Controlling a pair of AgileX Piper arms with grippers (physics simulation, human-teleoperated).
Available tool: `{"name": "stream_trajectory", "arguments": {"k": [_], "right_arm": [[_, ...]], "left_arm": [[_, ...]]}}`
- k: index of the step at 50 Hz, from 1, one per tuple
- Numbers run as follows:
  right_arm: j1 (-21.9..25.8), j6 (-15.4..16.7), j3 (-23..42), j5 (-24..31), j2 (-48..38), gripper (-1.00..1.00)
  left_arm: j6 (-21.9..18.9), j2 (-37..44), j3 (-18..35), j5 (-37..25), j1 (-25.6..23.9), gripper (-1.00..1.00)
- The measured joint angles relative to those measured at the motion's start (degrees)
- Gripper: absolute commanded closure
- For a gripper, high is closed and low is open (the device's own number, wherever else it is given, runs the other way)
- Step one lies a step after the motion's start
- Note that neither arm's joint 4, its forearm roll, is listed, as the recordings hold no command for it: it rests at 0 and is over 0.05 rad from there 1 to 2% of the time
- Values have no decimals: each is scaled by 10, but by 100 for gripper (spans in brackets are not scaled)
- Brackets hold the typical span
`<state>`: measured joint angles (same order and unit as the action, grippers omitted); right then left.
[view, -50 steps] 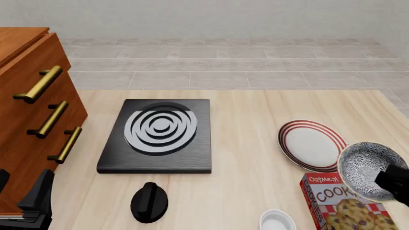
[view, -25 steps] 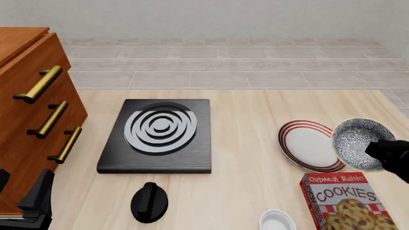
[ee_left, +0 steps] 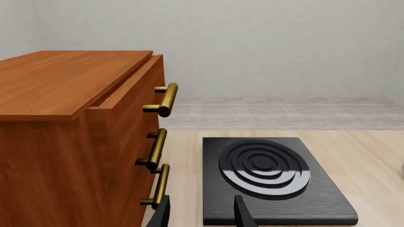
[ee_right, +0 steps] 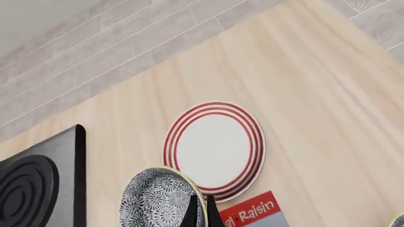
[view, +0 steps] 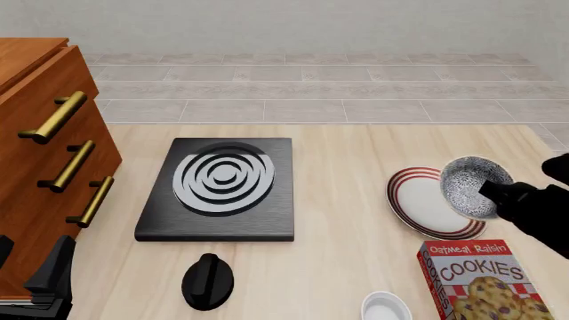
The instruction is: Pick the akita bowl on the cookies box and place it on the plate.
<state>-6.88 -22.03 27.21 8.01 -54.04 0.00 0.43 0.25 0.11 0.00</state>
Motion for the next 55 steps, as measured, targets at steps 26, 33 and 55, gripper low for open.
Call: {"name": "stream_trajectory", "arguments": {"k": [26,33,55], "right_arm": [[-1,-20,9,-69,-96,100],[-9,-11,19,-77,-120,100],[-26,7,51,-112,-204,100]], "left_arm": [[0,0,0,0,0,-100],[0,0,0,0,0,-100],[0,0,0,0,0,-100]]}}
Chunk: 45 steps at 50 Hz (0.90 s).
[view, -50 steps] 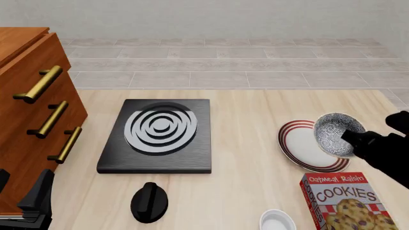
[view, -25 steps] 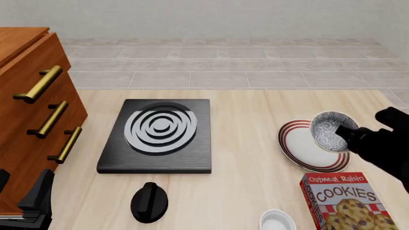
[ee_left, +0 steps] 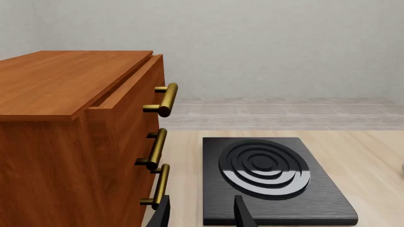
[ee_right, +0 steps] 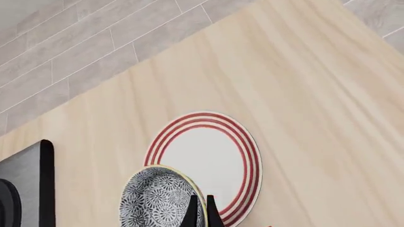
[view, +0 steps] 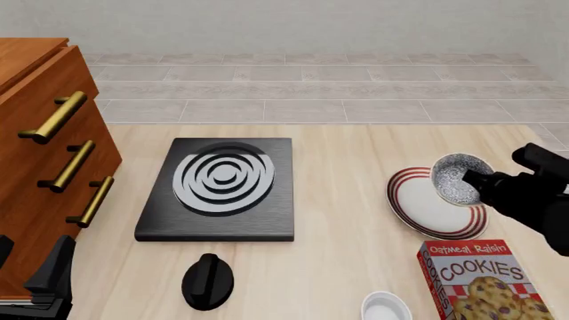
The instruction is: Pick the akita bowl on the cookies box and place it on the plate.
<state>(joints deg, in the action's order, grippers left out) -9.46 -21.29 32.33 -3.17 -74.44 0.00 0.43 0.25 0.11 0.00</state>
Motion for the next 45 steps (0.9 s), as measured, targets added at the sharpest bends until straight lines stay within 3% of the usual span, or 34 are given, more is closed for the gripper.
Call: {"name": "stream_trajectory", "arguments": {"k": [45], "right_arm": [[-3,7,52,-55,-140,100]], "left_arm": [[0,0,0,0,0,-100]]}}
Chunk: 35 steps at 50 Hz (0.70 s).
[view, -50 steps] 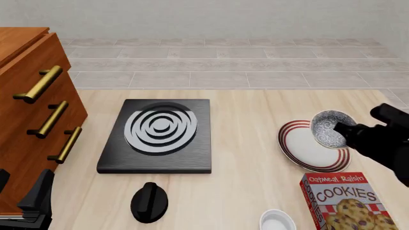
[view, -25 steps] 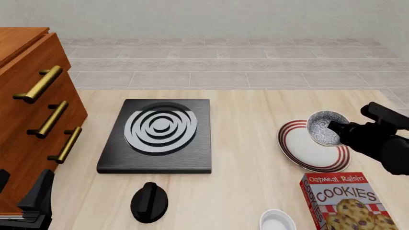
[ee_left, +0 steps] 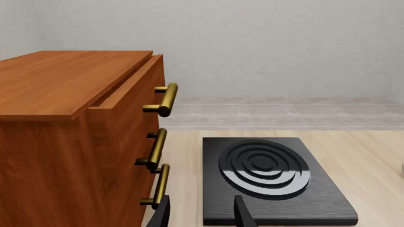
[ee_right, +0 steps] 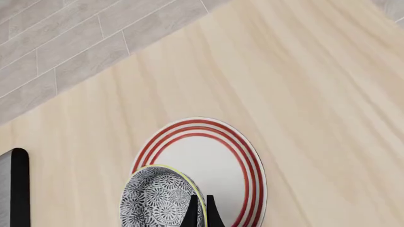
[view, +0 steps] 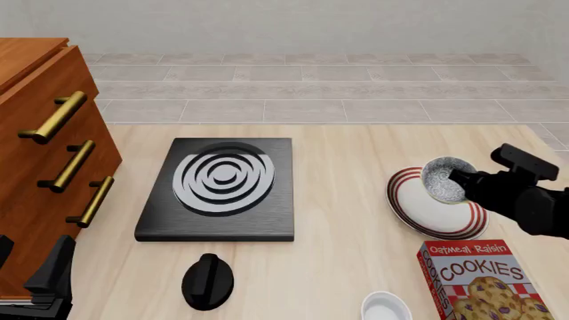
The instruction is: Pick the akita bowl on the cookies box and place it on the plate.
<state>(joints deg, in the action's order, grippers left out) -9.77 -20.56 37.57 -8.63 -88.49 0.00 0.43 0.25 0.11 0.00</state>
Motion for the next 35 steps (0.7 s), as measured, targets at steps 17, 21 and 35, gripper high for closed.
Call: {"name": "stream_trajectory", "arguments": {"k": [17,21,35], "right_arm": [[-5,-1,8,-9,-29,100],[-6,-3,7,-12,-34,100],[-7,-17,5,-25,-54,100]], "left_arm": [[0,0,0,0,0,-100],[0,0,0,0,0,-100],[0,0,0,0,0,-100]]}}
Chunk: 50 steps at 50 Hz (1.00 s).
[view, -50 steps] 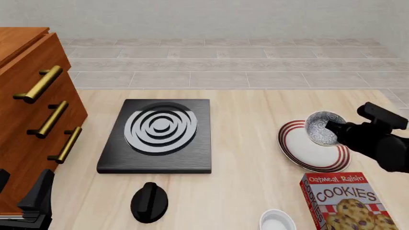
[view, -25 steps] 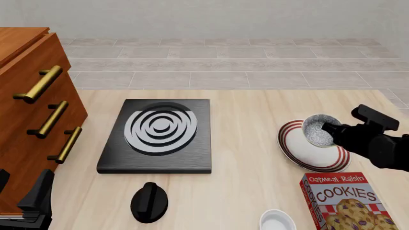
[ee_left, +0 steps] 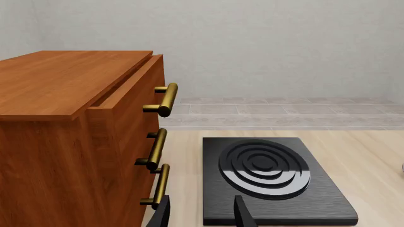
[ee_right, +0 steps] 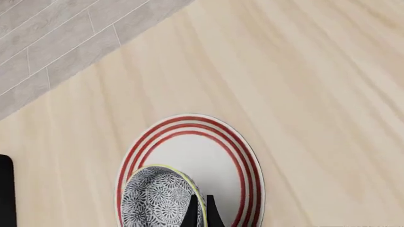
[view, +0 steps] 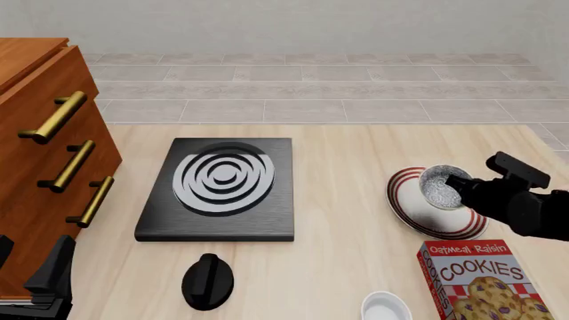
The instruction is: Pick the akita bowl on the cookies box and place it on the plate.
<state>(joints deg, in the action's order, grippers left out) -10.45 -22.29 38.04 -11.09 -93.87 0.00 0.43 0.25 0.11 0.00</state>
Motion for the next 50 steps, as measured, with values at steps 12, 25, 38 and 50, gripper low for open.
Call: {"name": "stream_trajectory", "arguments": {"k": [12,25,38,50], "right_arm": [[3,-12,-2,-14,-19,100],[5,-18,-2,-26,-35,100],[7,-20,-3,-34,-45,100],[7,-20,-4,-39,-50,100]], "left_arm": [[0,0,0,0,0,-100],[0,0,0,0,0,-100],[0,0,0,0,0,-100],[0,0,0,0,0,-100]]}}
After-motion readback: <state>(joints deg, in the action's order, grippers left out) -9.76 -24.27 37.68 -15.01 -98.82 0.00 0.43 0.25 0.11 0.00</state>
